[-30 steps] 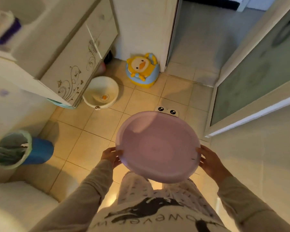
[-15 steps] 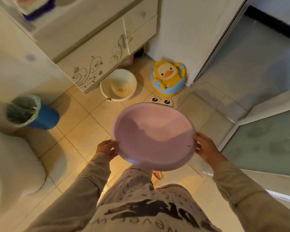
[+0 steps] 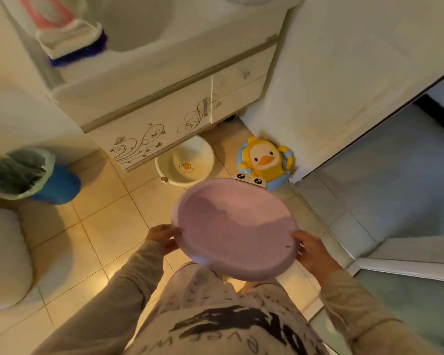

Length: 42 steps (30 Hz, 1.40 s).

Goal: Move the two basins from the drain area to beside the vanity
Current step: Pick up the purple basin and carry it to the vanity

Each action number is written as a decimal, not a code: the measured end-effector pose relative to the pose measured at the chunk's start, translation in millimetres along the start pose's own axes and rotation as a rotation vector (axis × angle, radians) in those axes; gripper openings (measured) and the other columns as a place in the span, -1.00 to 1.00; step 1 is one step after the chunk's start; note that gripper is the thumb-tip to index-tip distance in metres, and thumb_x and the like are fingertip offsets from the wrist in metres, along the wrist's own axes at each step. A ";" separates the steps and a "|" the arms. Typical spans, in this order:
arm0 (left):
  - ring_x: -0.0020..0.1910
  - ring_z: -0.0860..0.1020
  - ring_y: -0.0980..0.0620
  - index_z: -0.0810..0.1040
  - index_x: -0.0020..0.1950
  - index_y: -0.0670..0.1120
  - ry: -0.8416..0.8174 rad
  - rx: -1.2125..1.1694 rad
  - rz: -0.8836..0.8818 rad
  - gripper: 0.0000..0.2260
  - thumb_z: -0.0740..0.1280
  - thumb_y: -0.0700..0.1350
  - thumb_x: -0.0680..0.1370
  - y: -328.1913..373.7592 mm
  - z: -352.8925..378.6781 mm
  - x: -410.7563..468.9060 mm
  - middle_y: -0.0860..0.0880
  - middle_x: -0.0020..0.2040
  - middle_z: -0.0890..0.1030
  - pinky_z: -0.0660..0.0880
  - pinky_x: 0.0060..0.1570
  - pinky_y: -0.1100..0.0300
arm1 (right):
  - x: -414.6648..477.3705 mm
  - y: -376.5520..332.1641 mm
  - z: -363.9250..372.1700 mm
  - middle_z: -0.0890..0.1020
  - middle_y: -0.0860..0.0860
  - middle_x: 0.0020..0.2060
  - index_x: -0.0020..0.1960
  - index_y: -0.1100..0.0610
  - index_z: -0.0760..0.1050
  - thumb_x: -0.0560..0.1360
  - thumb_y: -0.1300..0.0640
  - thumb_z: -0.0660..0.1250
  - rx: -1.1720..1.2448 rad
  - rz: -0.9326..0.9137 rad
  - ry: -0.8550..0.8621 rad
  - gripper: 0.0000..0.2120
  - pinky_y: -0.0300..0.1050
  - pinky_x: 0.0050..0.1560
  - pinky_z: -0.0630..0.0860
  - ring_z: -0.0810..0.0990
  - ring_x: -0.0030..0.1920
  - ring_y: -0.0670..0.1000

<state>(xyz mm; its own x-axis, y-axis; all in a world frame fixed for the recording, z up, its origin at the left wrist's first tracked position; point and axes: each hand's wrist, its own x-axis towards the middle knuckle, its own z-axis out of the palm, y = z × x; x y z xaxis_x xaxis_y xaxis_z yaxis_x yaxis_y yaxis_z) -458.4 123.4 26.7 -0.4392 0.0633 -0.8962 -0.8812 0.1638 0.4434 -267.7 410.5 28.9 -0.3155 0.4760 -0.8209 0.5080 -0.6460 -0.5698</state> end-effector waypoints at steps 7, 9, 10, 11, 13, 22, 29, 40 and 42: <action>-0.39 0.53 -0.13 0.44 0.24 -0.32 0.086 -0.146 -0.020 -0.63 0.34 -0.40 0.44 28.7 21.2 23.8 -0.18 -0.26 0.53 0.57 -0.55 0.16 | 51.9 -69.4 27.8 0.58 0.12 -0.13 0.14 0.23 0.49 0.46 0.37 0.27 -0.146 0.003 -0.116 -0.74 -0.02 -0.18 0.52 0.52 -0.11 0.12; -0.33 0.52 -0.13 0.41 0.28 -0.36 0.119 -0.205 -0.046 -0.58 0.34 -0.41 0.43 30.1 29.2 33.2 -0.19 -0.25 0.53 0.58 -0.54 0.13 | 75.7 -87.5 36.7 0.59 0.12 -0.12 0.15 0.22 0.50 0.46 0.36 0.27 -0.211 0.009 -0.152 -0.73 -0.02 -0.19 0.52 0.54 -0.11 0.11; -0.33 0.52 -0.13 0.41 0.29 -0.36 0.149 -0.239 -0.059 -0.57 0.35 -0.41 0.43 30.2 35.0 37.2 -0.20 -0.25 0.54 0.59 -0.50 0.10 | 89.3 -97.0 41.8 0.59 0.12 -0.11 0.15 0.21 0.50 0.47 0.35 0.26 -0.255 0.021 -0.179 -0.74 -0.03 -0.20 0.52 0.54 -0.10 0.10; -0.33 0.52 -0.13 0.41 0.29 -0.36 0.166 -0.255 -0.071 -0.56 0.35 -0.41 0.42 30.9 40.1 38.0 -0.20 -0.26 0.54 0.61 -0.42 0.05 | 98.6 -103.3 44.7 0.60 0.11 -0.11 0.13 0.19 0.50 0.48 0.34 0.25 -0.278 0.032 -0.188 -0.76 -0.03 -0.21 0.52 0.55 -0.11 0.09; -0.34 0.52 -0.14 0.41 0.30 -0.36 0.216 -0.298 -0.107 -0.54 0.36 -0.41 0.41 31.0 50.7 39.6 -0.19 -0.26 0.54 0.57 -0.19 -0.04 | 122.4 -119.8 53.1 0.61 0.08 -0.12 0.04 0.15 0.53 0.49 0.32 0.25 -0.371 0.055 -0.216 -0.82 -0.04 -0.22 0.52 0.57 -0.11 0.07; -0.33 0.58 -0.14 0.51 0.16 -0.33 0.309 -0.548 -0.248 -0.64 0.39 -0.41 0.38 29.8 107.1 72.8 -0.19 -0.27 0.61 0.61 -0.48 0.14 | 213.5 -196.2 99.1 0.61 0.07 -0.20 -0.15 0.08 0.55 0.48 0.29 0.31 -0.713 0.117 -0.297 -0.87 -0.16 -0.37 0.52 0.56 -0.22 0.05; -0.26 0.57 -0.10 0.51 -0.06 -0.23 0.296 -0.583 -0.341 -0.85 0.40 -0.33 0.41 5.9 119.7 164.2 -0.15 -0.22 0.59 0.62 -0.37 0.15 | 311.0 -189.9 144.0 0.59 0.08 -0.19 -0.05 0.15 0.54 0.47 0.30 0.33 -0.891 0.115 -0.262 -0.90 -0.07 -0.28 0.49 0.55 -0.21 0.08; -0.10 0.55 -0.01 0.51 -0.06 -0.14 0.178 -0.496 -0.249 -0.88 0.39 -0.21 0.44 2.7 69.5 387.6 -0.05 -0.09 0.57 0.51 -0.06 0.13 | 513.9 -92.6 264.0 0.63 0.00 -0.38 -0.25 0.11 0.53 0.44 0.27 0.37 -1.032 -0.114 -0.296 -0.88 -0.11 -0.29 0.51 0.55 -0.27 0.03; -0.03 0.53 -0.02 0.50 -0.12 -0.11 0.176 -0.462 -0.189 -0.92 0.38 -0.20 0.45 15.4 56.3 427.2 -0.05 -0.07 0.55 0.51 -0.08 0.16 | 547.8 -85.5 301.8 0.55 -0.16 -0.64 -0.31 0.08 0.46 0.45 0.28 0.37 -1.017 -0.168 -0.306 -0.79 -0.24 -0.43 0.51 0.51 -0.41 -0.10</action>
<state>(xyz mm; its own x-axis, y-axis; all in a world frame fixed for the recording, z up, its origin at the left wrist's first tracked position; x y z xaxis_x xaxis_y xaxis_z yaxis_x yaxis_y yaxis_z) -649.7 208.4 -350.3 -0.2532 -0.0978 -0.9625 -0.9158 -0.2966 0.2710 -725.8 546.3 -383.5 -0.5588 0.2511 -0.7904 0.8235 0.2809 -0.4929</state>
